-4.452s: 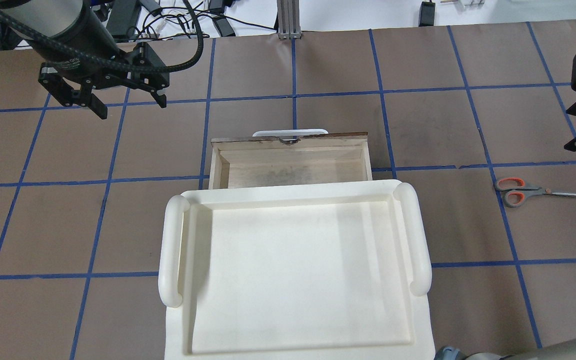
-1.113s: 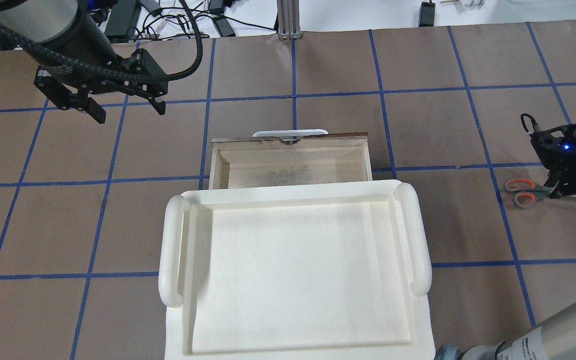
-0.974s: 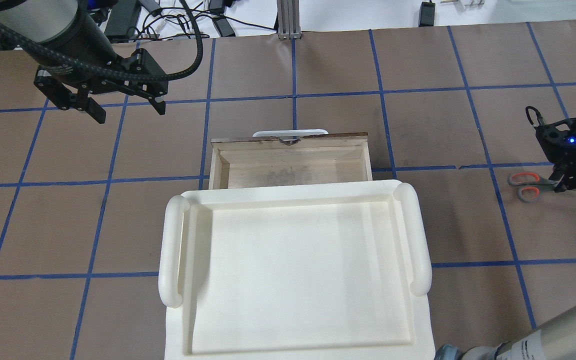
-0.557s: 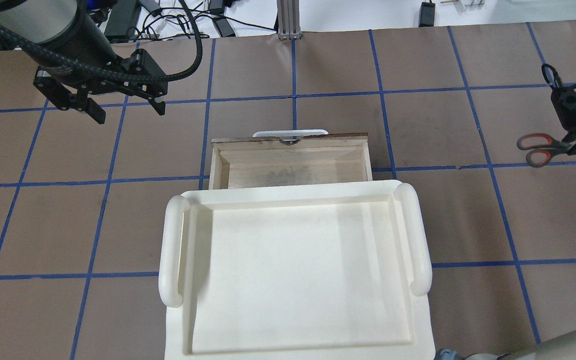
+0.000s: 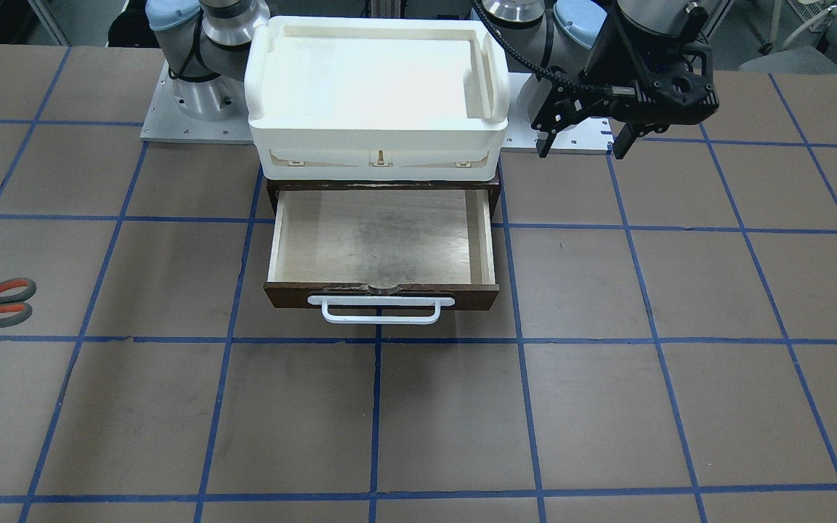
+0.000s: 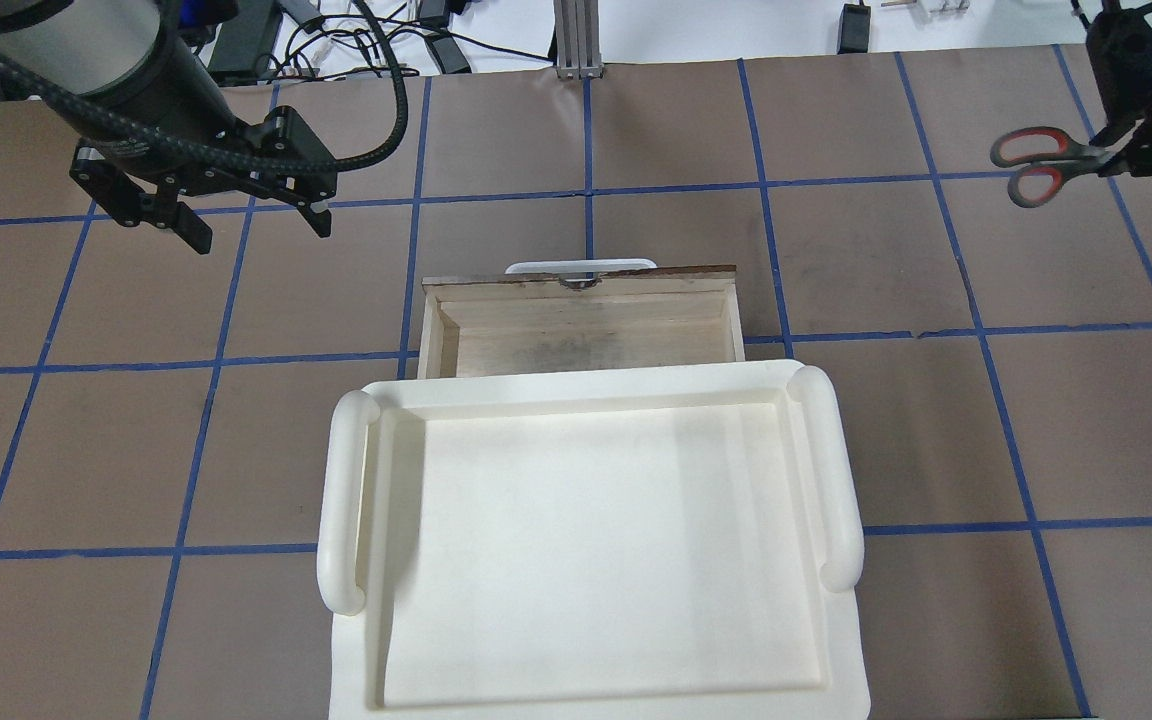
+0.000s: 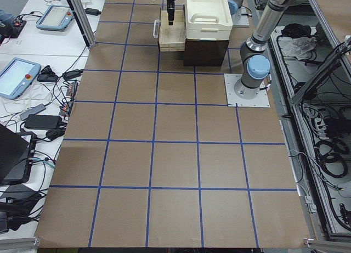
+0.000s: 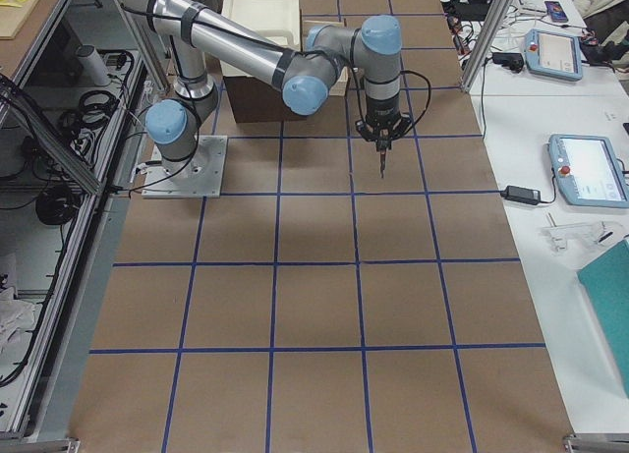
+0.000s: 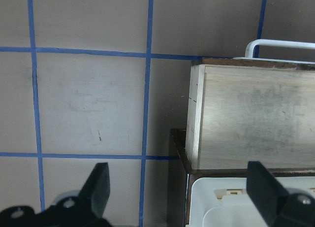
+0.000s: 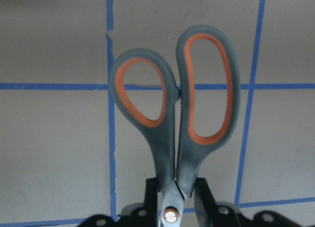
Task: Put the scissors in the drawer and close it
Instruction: 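Lift the scissors with the right gripper and carry them over the drawer, then lower the scissors into the drawer and open the right gripper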
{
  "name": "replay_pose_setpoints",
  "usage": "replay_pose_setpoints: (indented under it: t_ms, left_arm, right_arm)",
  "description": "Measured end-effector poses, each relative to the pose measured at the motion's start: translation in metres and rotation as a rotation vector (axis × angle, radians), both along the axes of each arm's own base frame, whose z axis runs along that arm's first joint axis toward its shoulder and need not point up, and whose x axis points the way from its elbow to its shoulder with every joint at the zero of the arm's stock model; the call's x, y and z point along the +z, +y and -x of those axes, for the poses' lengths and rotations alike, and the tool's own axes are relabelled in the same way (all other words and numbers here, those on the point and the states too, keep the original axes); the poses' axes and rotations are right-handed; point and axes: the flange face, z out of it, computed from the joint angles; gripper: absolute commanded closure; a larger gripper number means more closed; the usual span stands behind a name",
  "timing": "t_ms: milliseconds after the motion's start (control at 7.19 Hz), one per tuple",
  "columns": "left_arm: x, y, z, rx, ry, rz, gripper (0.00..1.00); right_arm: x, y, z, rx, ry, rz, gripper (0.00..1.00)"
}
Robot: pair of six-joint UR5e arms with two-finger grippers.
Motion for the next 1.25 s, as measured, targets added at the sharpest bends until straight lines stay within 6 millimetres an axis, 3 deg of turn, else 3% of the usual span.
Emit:
replay_pose_setpoints:
  t_ms: [278, 696, 974, 1252]
  left_arm:
    - [0.000, 0.001, 0.000, 0.002, -0.001, -0.002, 0.00]
    - [-0.004, 0.002, -0.001, 0.009, 0.005, -0.010, 0.00]
    - [-0.004, 0.004, -0.002, 0.009, 0.007, -0.008, 0.00]
    - [-0.003, 0.004, -0.002, 0.006, 0.005, -0.007, 0.00]
  right_arm:
    - [0.024, 0.012, -0.102, 0.009, -0.040, -0.003, 1.00]
    - [0.020, 0.048, -0.271, -0.021, -0.096, -0.046, 1.00]
    - [-0.001, 0.073, -0.345, -0.037, -0.102, -0.102, 1.00]
    - [-0.025, 0.091, -0.398, -0.023, -0.092, -0.146, 1.00]
